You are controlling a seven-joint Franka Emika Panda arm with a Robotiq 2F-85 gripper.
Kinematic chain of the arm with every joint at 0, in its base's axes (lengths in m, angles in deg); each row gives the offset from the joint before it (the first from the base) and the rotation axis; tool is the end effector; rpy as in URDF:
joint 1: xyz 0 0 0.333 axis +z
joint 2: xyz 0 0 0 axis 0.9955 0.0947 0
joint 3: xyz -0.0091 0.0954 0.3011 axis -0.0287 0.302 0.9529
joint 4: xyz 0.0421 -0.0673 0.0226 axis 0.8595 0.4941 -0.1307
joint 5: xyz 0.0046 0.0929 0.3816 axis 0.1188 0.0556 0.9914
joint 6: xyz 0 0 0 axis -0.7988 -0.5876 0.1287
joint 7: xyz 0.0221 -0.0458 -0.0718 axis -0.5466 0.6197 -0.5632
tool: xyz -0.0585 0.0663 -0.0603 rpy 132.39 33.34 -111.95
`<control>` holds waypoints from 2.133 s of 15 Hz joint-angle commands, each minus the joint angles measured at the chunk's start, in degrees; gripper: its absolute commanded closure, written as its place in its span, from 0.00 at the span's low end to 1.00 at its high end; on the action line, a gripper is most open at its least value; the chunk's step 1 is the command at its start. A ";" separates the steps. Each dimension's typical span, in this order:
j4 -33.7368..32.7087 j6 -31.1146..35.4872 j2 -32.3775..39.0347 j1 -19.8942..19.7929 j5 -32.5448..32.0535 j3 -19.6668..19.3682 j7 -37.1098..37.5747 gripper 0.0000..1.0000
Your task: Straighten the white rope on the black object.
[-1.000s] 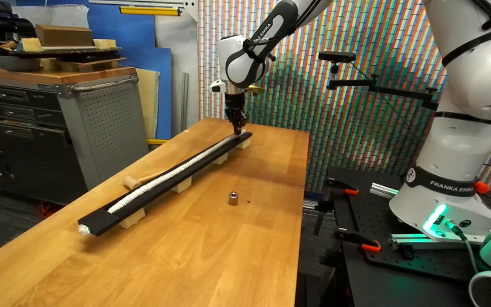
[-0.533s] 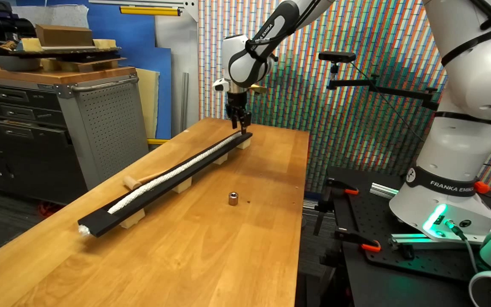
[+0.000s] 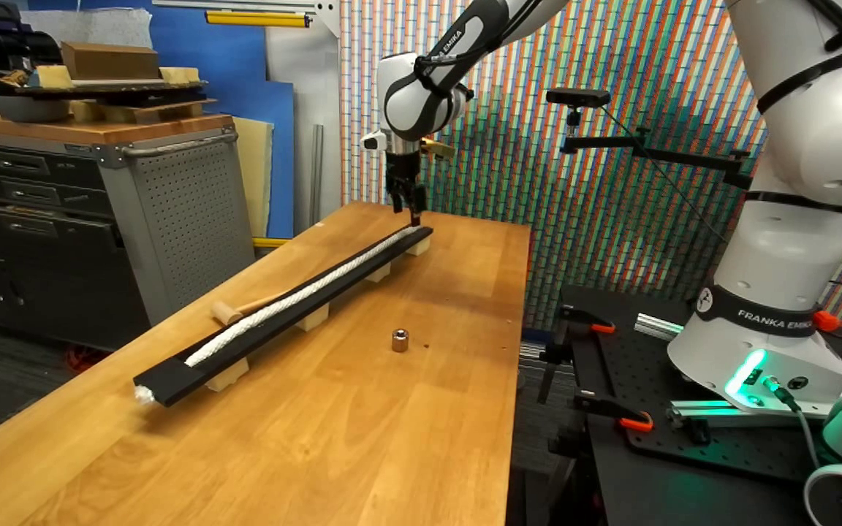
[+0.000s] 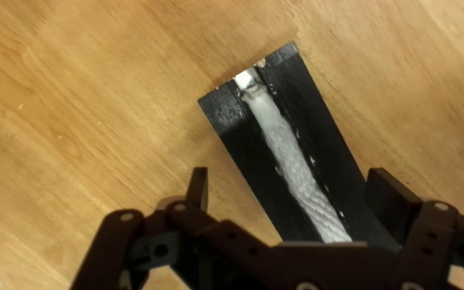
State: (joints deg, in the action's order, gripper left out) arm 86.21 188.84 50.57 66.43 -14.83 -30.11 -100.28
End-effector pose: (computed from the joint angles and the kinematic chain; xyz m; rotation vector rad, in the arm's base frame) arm 0.6044 -0.2512 0.2287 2.8070 1.1608 -0.1663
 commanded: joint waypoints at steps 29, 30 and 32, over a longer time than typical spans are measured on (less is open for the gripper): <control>3.90 -9.98 -5.54 6.84 2.21 -2.36 56.67 0.00; 4.37 -10.01 -5.88 6.83 2.47 -2.23 56.91 0.00; 2.39 -9.05 -3.23 6.27 2.49 -1.87 55.20 0.00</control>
State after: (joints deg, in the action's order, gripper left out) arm 88.77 179.94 47.27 72.07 -12.78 -31.28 -44.77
